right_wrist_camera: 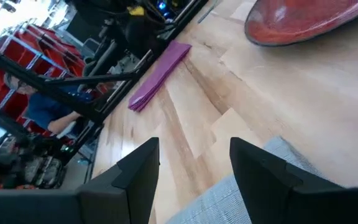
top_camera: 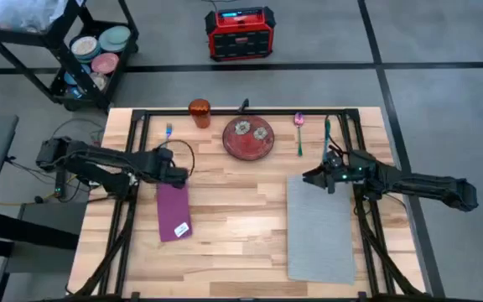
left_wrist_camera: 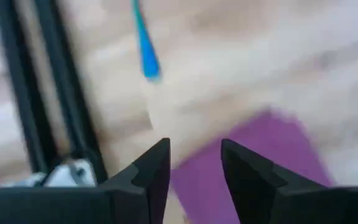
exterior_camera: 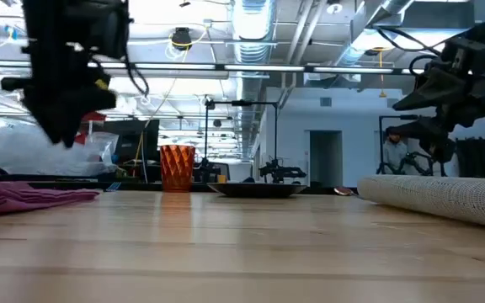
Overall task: Set table place
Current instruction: Put the blue fork on the purple table napkin
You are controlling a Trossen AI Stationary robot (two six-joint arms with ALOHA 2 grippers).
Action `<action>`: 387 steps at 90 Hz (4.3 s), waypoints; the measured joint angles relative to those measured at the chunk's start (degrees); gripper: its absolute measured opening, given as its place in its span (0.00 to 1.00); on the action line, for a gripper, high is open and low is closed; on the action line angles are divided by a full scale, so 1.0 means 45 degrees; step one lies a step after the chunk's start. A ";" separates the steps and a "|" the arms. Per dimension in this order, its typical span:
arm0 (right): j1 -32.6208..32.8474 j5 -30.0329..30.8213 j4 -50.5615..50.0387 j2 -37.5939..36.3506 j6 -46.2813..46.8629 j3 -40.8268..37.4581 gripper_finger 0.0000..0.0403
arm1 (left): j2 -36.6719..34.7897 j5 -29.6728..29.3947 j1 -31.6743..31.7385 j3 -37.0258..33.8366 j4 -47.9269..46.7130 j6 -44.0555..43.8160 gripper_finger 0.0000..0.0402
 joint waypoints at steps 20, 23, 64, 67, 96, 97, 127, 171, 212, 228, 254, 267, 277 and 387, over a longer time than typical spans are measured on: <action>-0.0019 0.0377 0.0014 0.0000 0.0103 -0.0007 0.46 | 0.0005 -0.1557 0.2746 0.0096 0.1687 -0.1354 0.32; -0.0019 0.0377 0.0018 0.0003 0.0148 -0.0007 0.46 | 0.0004 -0.1552 0.3253 0.0043 0.2021 -0.1020 0.32; -0.0010 0.0358 0.0063 0.0000 0.0345 -0.0012 0.46 | 0.0005 0.1250 0.9231 0.0011 0.5992 0.6001 0.32; -0.0010 0.0358 0.0063 0.0005 0.0340 -0.0012 0.46 | 0.0019 0.1693 0.9566 0.0011 0.6151 0.6859 0.32; -0.0010 0.0343 0.0066 0.0003 0.0337 -0.0012 0.46 | 0.1509 0.4116 1.1392 0.0016 0.6348 1.0918 0.32; -0.0010 0.0343 0.0063 0.0000 0.0340 -0.0012 0.46 | 0.1587 0.4114 1.1416 0.0016 0.6348 1.0977 0.32; -0.0015 0.0348 0.0053 0.0003 0.0340 -0.0007 0.46 | 0.3558 0.4448 1.1550 0.0016 0.6732 1.2037 0.32; -0.0015 0.0358 0.0044 0.0005 0.0345 -0.0001 0.46 | 0.5134 0.4796 1.1562 0.0055 0.7339 1.2715 0.22; -0.0019 0.0372 0.0036 0.0002 0.0350 0.0008 0.46 | 0.4883 0.5188 1.1906 0.0249 0.6653 1.2408 0.00; -0.0019 0.0380 0.0029 0.0000 0.0352 0.0008 0.46 | 0.3638 0.5555 1.1908 0.0508 0.5591 1.1470 0.00; -0.0019 0.0402 0.0005 0.0000 0.0353 0.0012 0.46 | -0.0246 0.5693 1.0982 0.0366 0.3216 0.8416 0.00; -0.0019 0.0406 0.0015 0.0000 0.0355 0.0012 0.46 | -0.2106 0.5632 0.9374 -0.0093 0.2780 0.5593 0.00; -0.0019 0.0416 0.0019 0.0000 0.0360 0.0012 0.46 | -0.2944 0.5224 0.7808 -0.0374 0.1945 0.3771 0.00; -0.0019 0.0416 0.0039 0.0005 0.0787 0.0012 0.46 | -0.0079 0.4746 -0.4209 -0.1281 0.3156 -0.8670 0.00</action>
